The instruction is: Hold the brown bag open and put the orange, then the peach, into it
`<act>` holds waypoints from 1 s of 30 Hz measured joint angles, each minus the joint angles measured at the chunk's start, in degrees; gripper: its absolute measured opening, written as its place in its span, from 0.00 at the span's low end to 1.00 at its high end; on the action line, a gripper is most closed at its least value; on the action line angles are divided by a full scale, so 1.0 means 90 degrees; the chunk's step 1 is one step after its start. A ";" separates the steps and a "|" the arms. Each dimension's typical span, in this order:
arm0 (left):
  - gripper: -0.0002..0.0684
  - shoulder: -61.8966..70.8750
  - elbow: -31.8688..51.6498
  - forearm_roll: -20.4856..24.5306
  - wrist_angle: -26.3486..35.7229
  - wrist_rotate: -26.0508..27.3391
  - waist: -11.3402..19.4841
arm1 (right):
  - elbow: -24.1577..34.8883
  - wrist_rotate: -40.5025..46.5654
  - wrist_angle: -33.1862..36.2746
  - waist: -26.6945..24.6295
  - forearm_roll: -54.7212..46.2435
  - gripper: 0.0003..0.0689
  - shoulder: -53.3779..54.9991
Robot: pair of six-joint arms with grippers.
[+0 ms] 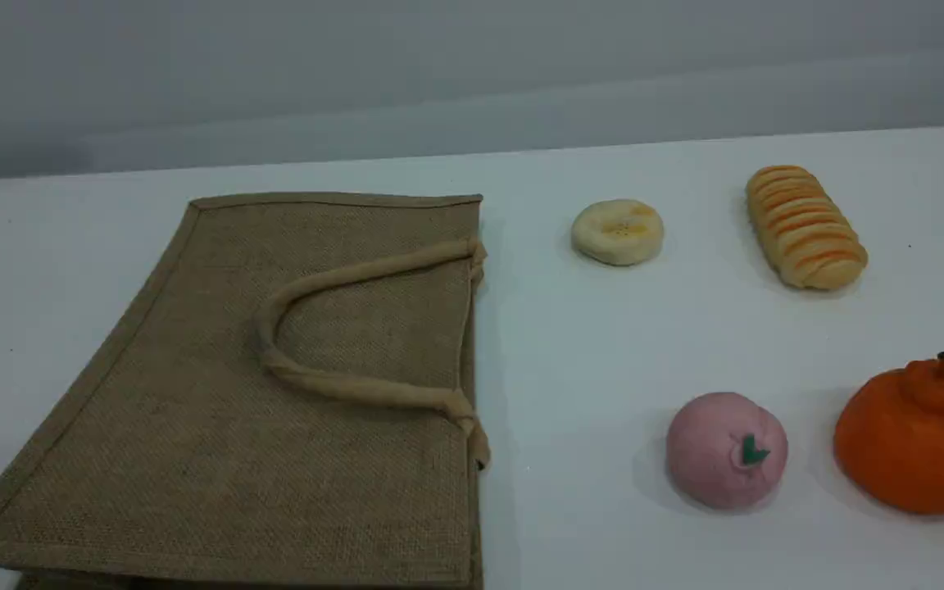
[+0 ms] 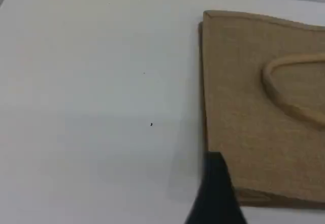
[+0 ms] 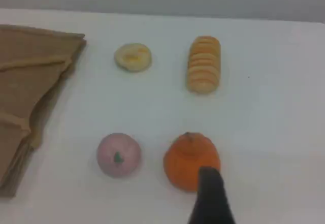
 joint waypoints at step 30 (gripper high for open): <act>0.66 0.0000 0.0000 -0.0017 -0.0164 0.0000 0.0000 | 0.0000 0.0010 -0.0027 0.0000 0.0308 0.63 0.0000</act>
